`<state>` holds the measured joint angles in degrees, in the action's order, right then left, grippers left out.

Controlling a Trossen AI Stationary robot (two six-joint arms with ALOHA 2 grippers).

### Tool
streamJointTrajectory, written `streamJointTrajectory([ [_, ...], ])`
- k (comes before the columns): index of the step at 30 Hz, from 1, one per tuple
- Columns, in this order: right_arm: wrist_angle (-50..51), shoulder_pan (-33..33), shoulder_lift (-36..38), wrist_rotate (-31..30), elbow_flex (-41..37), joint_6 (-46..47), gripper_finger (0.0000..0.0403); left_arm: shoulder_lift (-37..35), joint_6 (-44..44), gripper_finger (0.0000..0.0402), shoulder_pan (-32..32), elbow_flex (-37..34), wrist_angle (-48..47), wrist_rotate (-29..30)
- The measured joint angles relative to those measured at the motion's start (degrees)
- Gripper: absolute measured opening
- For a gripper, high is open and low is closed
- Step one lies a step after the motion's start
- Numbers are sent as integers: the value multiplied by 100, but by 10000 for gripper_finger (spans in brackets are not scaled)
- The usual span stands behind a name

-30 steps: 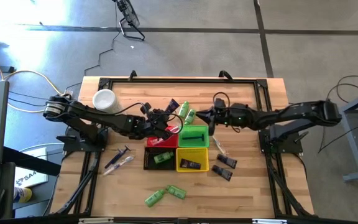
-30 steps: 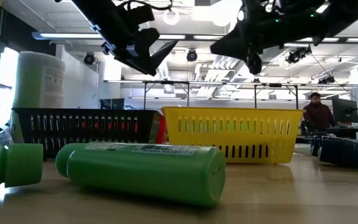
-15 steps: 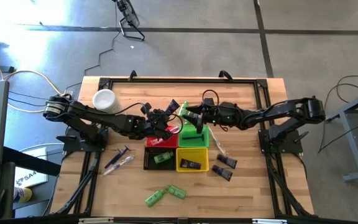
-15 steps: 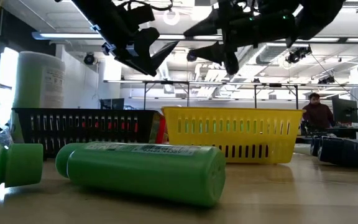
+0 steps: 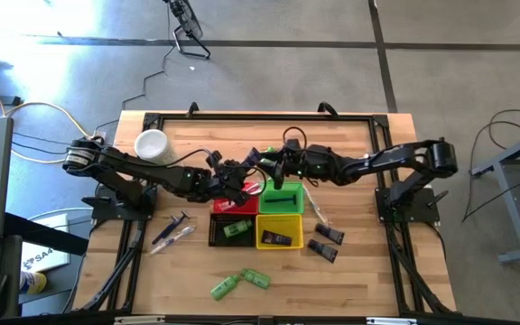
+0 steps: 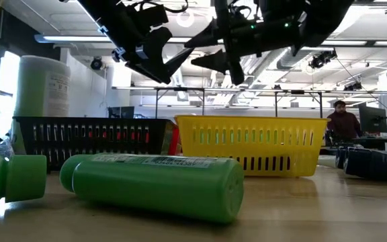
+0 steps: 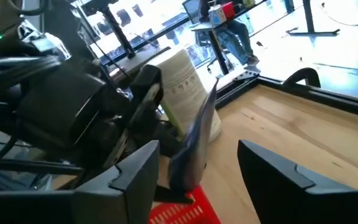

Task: Pick & Place Travel size toiletries
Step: Put the dark blue shaving cream into the yellow bin

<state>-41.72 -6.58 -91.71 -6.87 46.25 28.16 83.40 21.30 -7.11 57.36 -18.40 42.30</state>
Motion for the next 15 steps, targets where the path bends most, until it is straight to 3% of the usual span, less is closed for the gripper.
streamJointTrajectory([
  [15,-313,-180,-67,453,51,11,111,15,20,136,0,0,-61,-145],
])
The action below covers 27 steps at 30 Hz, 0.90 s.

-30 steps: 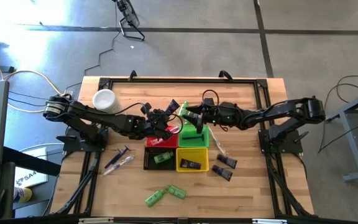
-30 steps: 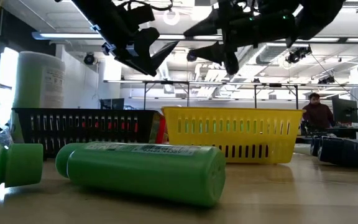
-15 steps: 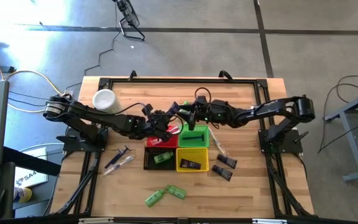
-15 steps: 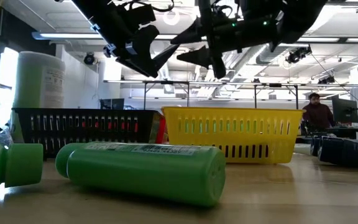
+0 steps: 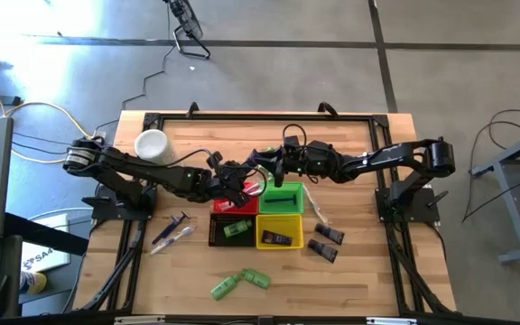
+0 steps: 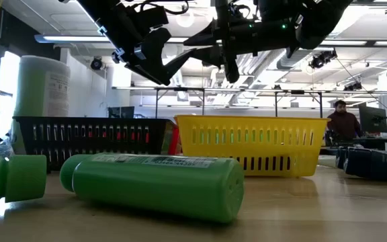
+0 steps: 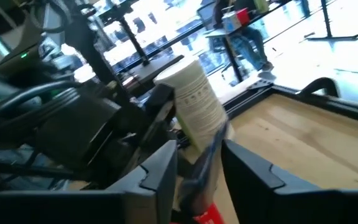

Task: Pick & Place Travel size toiletries
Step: Put the dark blue shaving cream into the yellow bin

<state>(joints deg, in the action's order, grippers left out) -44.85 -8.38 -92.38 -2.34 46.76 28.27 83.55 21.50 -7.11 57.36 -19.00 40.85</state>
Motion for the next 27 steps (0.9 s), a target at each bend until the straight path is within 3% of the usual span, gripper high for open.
streamJointTrajectory([
  [17,60,2,0,-159,-2,-162,11,0,-2,136,0,0,98,-215],
  [27,52,2,0,-187,-2,-432,4,0,-2,139,0,0,142,-237],
])
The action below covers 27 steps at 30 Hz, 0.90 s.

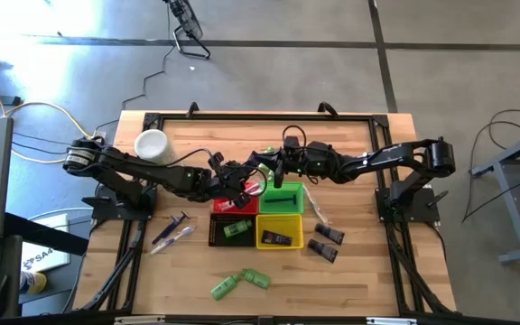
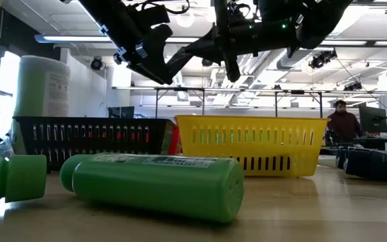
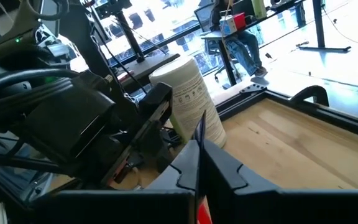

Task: Pick & Place Travel size toiletries
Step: Put the dark blue shaving cream into the yellow bin

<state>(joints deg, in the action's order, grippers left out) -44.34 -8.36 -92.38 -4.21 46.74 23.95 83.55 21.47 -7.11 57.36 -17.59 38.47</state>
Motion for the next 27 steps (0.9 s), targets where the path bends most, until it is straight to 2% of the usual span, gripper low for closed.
streamJointTrajectory([
  [9,-1,-2,0,121,-2,-91,4,0,150,162,0,0,27,-69],
  [13,-9,-2,2,120,-2,-169,4,2,223,193,8,0,89,-46],
  [19,87,-4,2,-29,-2,-453,3,-60,-181,237,45,3,133,-101],
  [23,268,-28,93,-210,-2,-769,3,-138,-365,241,33,200,-142,-115],
  [27,902,-48,355,-297,-1,-1011,3,-140,-356,241,33,602,-810,-117],
])
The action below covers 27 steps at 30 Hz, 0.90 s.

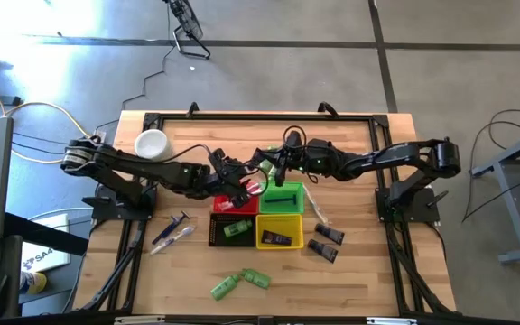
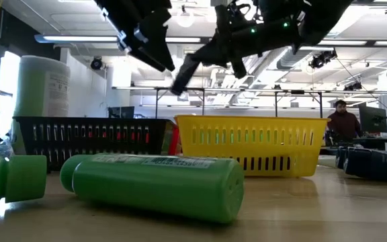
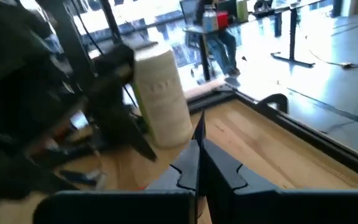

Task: Pick & Place Travel size toiletries
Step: Put the dark blue shaving cream into the yellow bin

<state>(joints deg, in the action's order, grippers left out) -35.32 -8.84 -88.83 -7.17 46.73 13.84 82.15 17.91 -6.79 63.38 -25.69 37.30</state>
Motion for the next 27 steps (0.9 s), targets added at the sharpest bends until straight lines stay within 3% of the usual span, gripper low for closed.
streamJointTrajectory([
  [4,940,9,497,202,-1,-239,3,-9,58,241,2,300,-478,21],
  [12,2789,4,1547,1606,-1,-480,3,-4,413,233,2,225,-406,302],
  [19,3748,9,1752,2304,-1,-510,3,2,962,164,-40,-410,301,344],
  [27,4203,326,1608,2648,-2,-609,3,0,1365,100,-130,-438,428,369],
])
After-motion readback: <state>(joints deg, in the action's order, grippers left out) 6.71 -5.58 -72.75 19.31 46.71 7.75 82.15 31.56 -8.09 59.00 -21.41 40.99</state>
